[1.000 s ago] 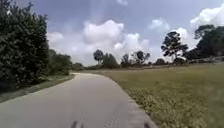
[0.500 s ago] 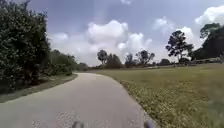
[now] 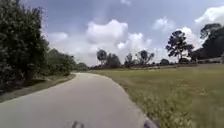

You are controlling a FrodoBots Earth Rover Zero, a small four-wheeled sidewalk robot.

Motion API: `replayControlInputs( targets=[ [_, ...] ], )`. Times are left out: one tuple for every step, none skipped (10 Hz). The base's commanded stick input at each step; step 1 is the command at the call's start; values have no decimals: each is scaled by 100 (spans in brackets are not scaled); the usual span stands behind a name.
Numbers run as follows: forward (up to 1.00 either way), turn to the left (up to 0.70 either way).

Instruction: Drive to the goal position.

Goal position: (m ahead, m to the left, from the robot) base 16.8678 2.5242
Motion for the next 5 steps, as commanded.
replayControlInputs(
  targets=[
    [85, 0],
    [85, 0],
    [85, 21],
    [85, 34],
    [85, 24]
  ],
)
